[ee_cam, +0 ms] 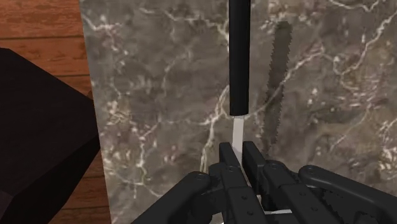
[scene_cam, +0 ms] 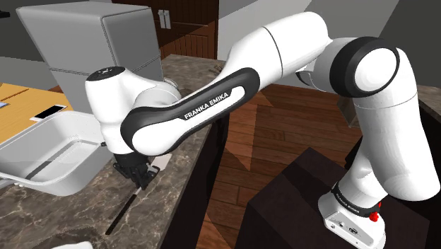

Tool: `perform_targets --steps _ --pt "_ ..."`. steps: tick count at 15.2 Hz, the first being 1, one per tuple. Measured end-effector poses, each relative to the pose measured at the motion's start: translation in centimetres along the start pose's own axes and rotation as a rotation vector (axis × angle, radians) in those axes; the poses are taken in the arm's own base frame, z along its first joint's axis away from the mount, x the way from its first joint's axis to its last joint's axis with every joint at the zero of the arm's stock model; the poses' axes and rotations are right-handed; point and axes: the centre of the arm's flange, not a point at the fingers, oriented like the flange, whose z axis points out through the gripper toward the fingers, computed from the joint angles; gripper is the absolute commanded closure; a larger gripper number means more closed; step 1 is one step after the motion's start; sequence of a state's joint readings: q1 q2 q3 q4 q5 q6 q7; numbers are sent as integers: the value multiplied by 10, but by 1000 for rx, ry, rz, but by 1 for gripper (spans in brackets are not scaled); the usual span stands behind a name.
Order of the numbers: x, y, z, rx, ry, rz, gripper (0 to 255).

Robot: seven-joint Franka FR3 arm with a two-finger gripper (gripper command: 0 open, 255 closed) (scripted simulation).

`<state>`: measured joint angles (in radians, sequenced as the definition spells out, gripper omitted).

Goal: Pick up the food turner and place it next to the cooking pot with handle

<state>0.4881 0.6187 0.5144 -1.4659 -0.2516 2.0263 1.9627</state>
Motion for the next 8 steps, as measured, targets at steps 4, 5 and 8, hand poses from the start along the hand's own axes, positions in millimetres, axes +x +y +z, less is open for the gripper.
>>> perform_targets --steps 4,5,8 --pt "1 1 4 0 0 0 255" --pt "1 1 5 0 0 0 255" --pt "1 1 5 0 0 0 0"
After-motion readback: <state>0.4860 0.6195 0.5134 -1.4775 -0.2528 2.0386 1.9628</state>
